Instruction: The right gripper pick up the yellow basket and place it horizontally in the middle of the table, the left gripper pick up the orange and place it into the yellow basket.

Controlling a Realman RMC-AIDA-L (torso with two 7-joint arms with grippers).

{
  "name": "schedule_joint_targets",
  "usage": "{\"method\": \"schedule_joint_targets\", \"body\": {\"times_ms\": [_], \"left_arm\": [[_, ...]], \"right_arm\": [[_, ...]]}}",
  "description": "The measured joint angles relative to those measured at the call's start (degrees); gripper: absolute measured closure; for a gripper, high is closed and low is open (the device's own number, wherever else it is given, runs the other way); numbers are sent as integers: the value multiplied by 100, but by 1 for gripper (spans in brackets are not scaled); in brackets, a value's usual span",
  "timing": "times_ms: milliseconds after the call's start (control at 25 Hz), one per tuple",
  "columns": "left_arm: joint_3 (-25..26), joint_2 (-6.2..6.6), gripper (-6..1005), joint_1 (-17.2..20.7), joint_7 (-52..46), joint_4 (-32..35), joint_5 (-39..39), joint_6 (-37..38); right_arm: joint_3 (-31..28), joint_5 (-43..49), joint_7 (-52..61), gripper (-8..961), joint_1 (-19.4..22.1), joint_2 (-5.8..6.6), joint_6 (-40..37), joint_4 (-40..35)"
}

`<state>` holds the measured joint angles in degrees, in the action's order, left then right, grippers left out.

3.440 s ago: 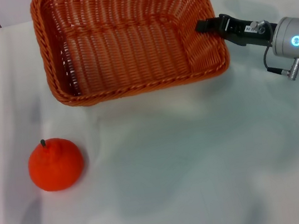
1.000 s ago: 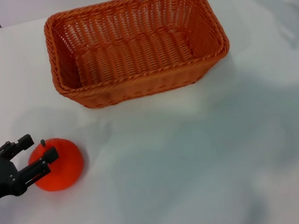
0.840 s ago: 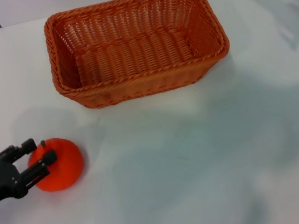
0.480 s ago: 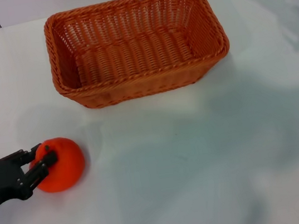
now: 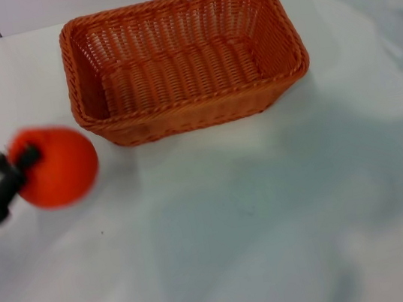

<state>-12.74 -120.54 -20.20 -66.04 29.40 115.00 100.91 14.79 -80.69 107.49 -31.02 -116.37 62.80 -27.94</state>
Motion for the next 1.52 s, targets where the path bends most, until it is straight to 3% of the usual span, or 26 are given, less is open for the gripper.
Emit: {"method": "schedule_joint_targets", "body": {"times_ms": [240,440,640,840,1280,1520], "left_arm": [[272,-69,856,-396,0,-547,-796,69],[249,-317,878,-1146,3,-883,-825,-1029],[228,-333,904,-1868,-4,-1423,-808,-2221],[214,-358,930,-2133,15,-1647,-865,-2800],[280,-356,594,-2040,46,-1701,-1094,-2655],[295,-354,338,-1617,456,-1782,-2119,-1880]], "right_arm": [[32,0,-19,527,46,-23,81,87],[0,-60,-155,527,93,-75,155,179],[-2,-76,-169,527,162,-78,271,209],[-3,-139,-169,527,236,-79,357,210],[-3,-315,-330,527,299,-86,438,220],[-6,-862,-1234,529,372,-137,644,221]]}}
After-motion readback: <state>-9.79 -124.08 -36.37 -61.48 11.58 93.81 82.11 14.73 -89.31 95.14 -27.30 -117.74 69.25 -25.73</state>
